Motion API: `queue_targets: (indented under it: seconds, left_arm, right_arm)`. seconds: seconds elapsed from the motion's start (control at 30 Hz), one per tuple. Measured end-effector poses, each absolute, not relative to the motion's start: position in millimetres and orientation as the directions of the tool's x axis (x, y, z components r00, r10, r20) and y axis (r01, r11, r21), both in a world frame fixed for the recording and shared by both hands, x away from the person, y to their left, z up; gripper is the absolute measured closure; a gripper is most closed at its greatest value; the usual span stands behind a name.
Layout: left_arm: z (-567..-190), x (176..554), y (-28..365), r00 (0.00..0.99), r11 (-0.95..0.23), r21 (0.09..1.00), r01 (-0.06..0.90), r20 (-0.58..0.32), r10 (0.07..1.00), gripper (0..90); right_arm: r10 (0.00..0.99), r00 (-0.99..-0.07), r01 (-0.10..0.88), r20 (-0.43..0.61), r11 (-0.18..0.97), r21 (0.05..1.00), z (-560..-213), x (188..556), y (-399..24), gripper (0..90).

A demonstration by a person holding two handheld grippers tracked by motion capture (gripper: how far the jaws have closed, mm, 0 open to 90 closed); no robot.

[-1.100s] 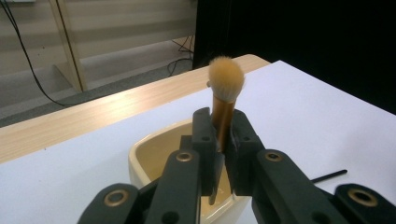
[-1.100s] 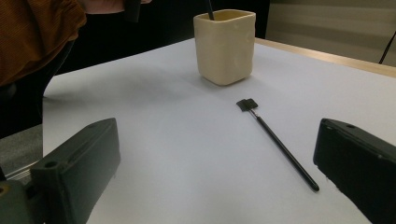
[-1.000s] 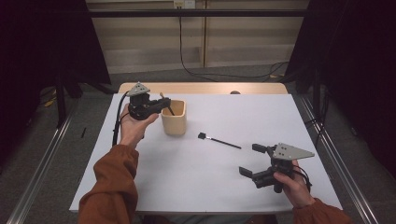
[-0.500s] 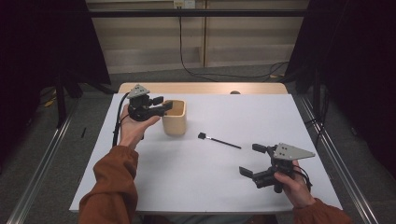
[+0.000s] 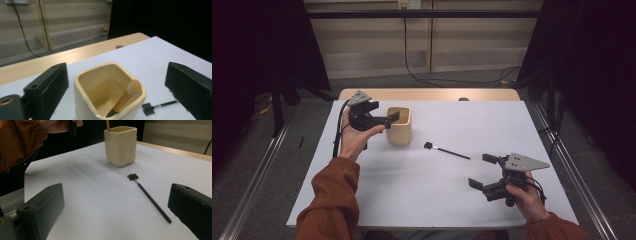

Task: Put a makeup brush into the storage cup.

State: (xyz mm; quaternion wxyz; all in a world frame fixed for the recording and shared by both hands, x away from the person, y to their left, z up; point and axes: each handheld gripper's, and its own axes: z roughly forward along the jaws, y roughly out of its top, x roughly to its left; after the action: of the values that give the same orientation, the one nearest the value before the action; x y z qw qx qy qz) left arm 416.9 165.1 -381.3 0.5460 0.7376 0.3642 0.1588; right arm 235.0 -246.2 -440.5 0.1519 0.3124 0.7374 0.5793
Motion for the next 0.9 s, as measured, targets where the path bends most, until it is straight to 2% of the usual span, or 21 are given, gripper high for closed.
queue_targets:
  seconds: [0.63,0.9]
  left_arm:
    - [-383,399,183,0.681,-0.124,0.937,0.328,-0.143,0.718,1.9]
    - [-386,384,181,0.703,-0.154,0.933,0.324,-0.129,0.699,2.2]
  right_arm:
    - [0.641,-0.754,0.290,0.142,0.131,0.948,-441,236,-246,0.0]
    - [0.641,-0.755,0.289,0.140,0.133,0.948,-441,236,-246,0.0]
